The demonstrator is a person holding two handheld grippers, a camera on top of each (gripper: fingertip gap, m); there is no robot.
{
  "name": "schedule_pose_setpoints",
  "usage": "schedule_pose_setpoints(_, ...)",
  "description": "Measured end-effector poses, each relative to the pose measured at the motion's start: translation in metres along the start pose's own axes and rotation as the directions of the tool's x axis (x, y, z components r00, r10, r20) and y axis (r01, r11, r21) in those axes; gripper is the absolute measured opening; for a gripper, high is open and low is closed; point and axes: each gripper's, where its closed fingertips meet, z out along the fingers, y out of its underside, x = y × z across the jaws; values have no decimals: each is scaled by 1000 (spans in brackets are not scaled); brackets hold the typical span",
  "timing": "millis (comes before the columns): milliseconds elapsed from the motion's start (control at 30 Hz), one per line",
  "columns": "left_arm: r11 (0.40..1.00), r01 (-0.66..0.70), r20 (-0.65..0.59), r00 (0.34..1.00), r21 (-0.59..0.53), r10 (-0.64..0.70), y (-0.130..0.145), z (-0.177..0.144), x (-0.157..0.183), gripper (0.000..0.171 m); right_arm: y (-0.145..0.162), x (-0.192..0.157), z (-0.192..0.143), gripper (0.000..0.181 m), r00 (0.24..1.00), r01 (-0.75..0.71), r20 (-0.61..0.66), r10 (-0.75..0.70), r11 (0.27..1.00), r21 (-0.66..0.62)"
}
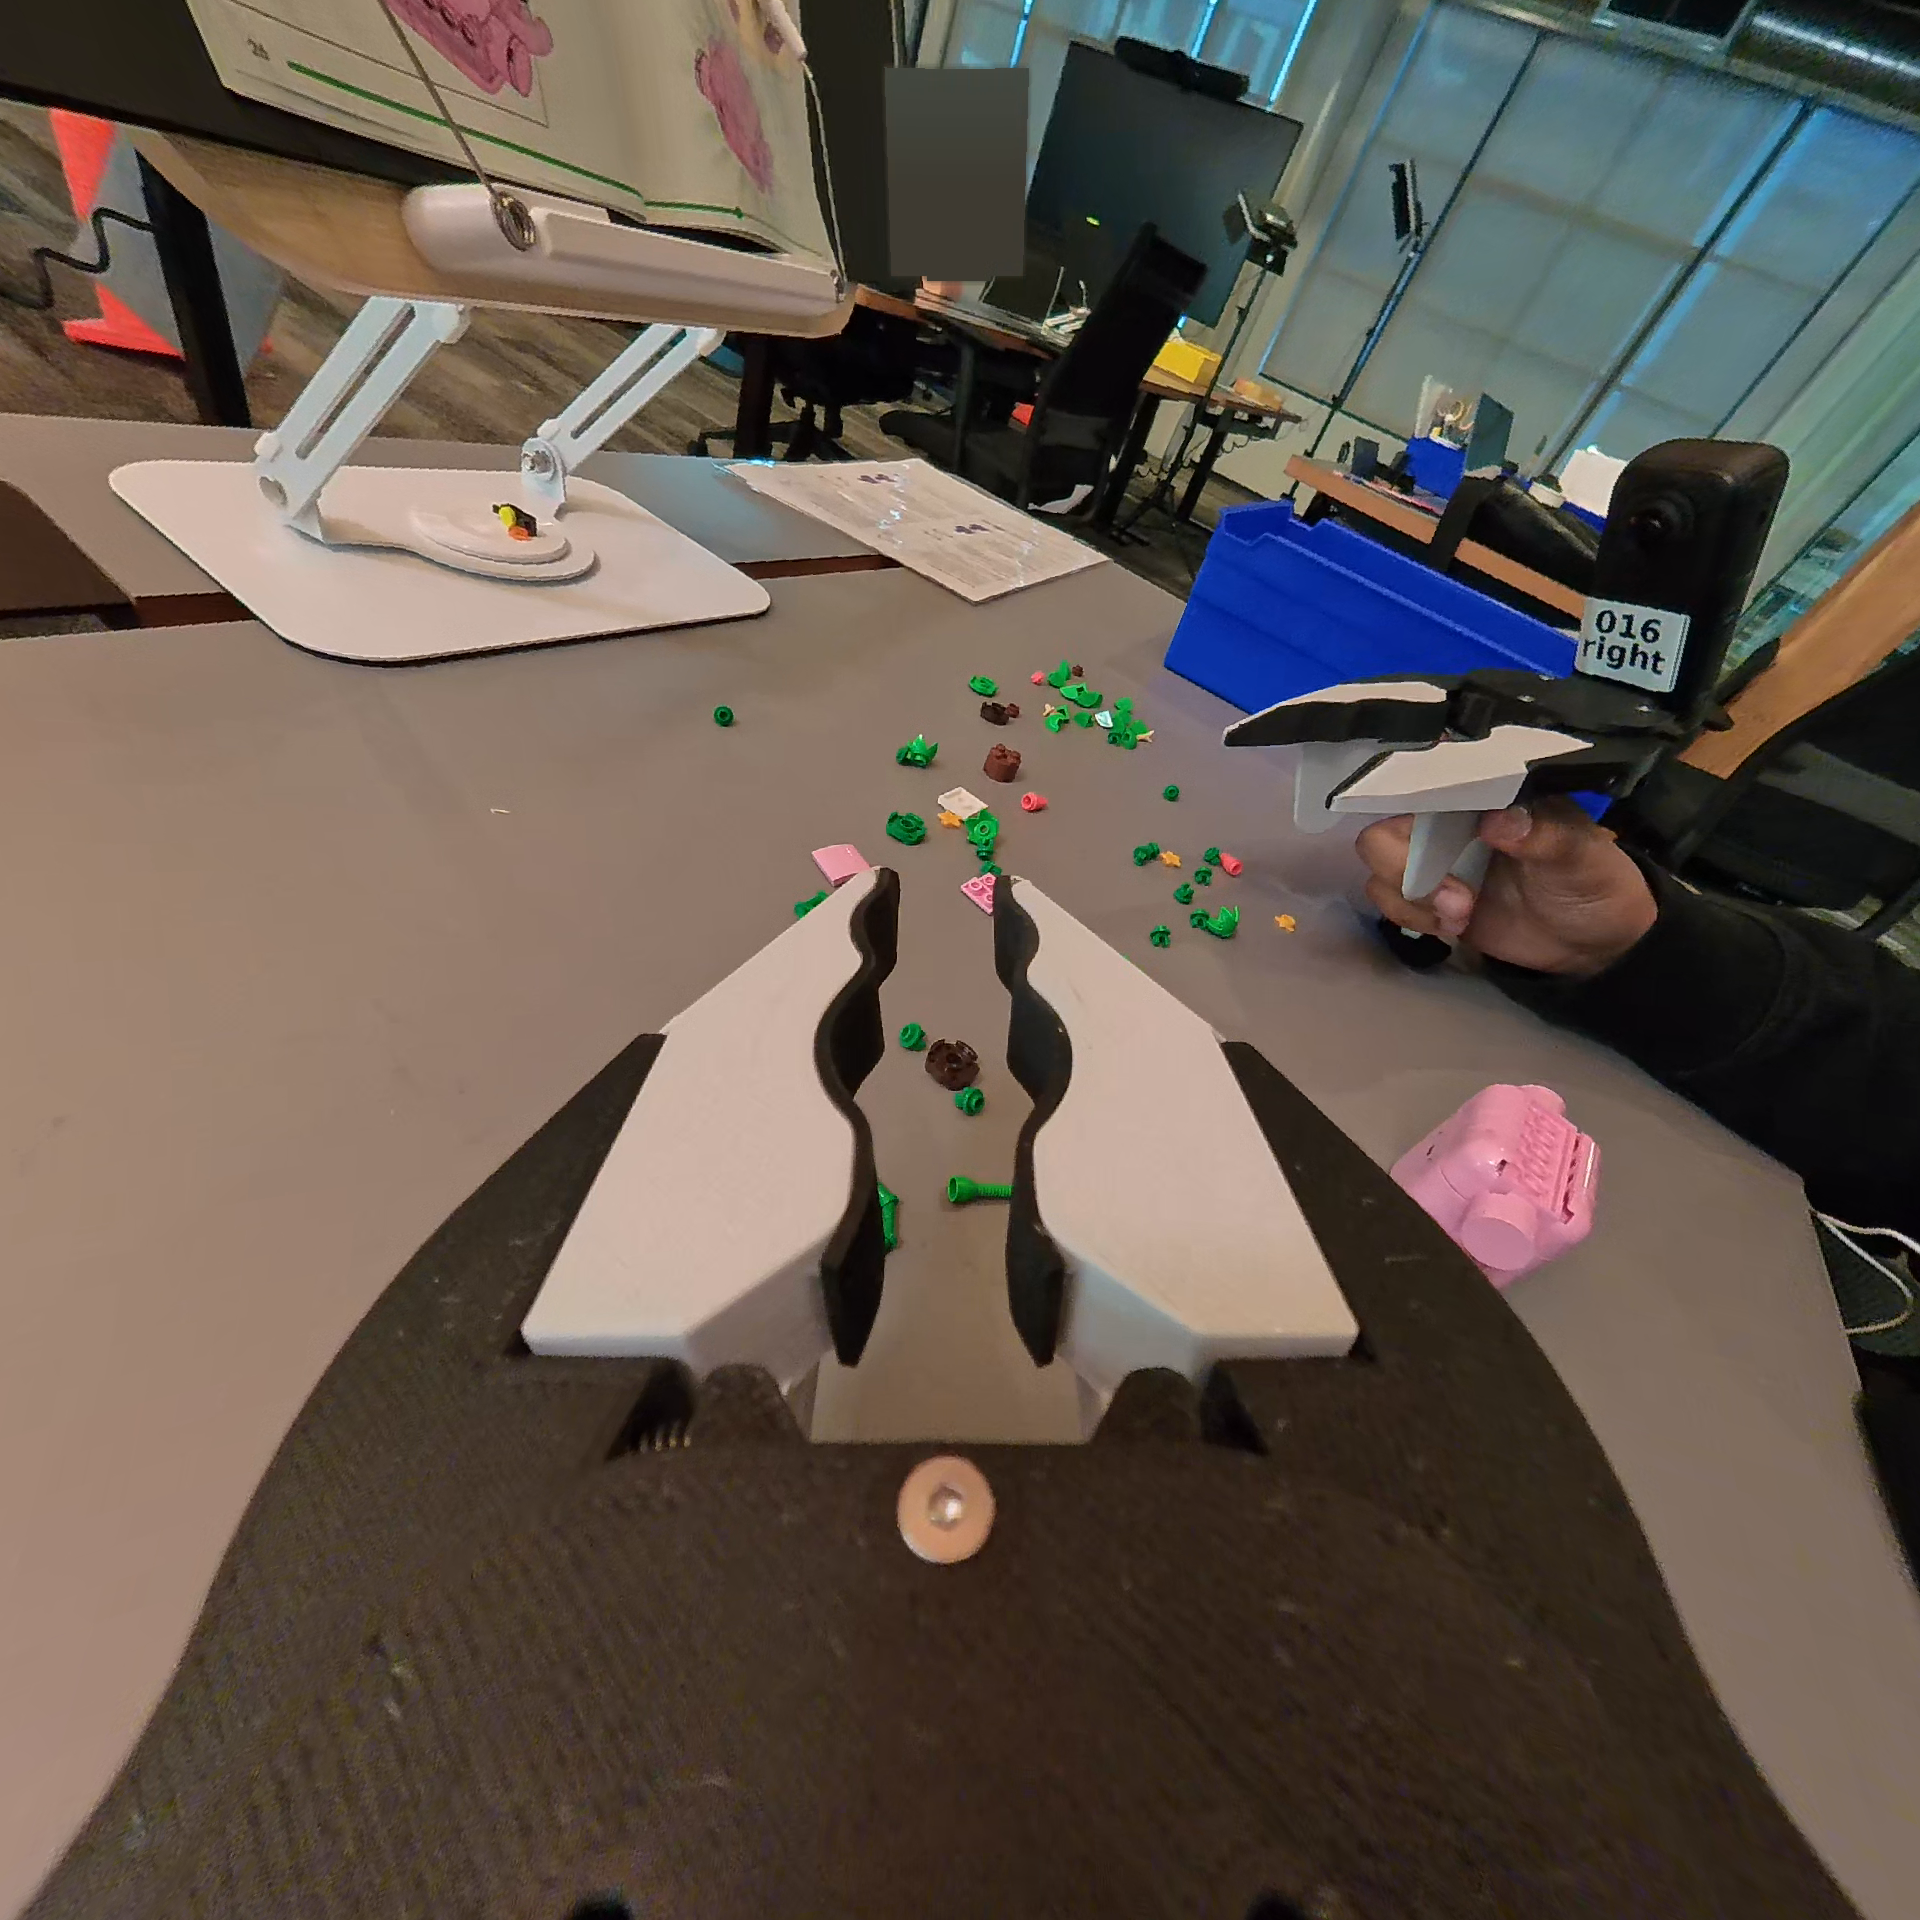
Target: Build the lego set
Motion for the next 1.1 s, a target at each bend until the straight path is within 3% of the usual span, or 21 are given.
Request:
schedule_pose_setpoints(233, 1000, -2, 3, 1000, -3, 2, 0, 0, -1, 14, 1, 1, -1, 51, 1000, 1, -2, -1, 1000, -8)
schedule_pose_setpoints(400, 1000, -4, 0, 1000, -3, 4, 0, 0, 0, 14, -14, 21, -16, 49, 992, 68, -107, -65, 997, 24)
schedule_pose_setpoints(633, 1000, -5, -6, 1000, -10, 5, 2, 1, 2, 14, -42, 42, -43, 25, 977, 81, -207, -52, 988, 134)
schedule_pose_setpoints(1100, 1000, 0, -16, 1000, -25, -1, 5, 4, 3, 14, -36, 35, -37, 27, 982, 91, -175, -70, 989, 113)
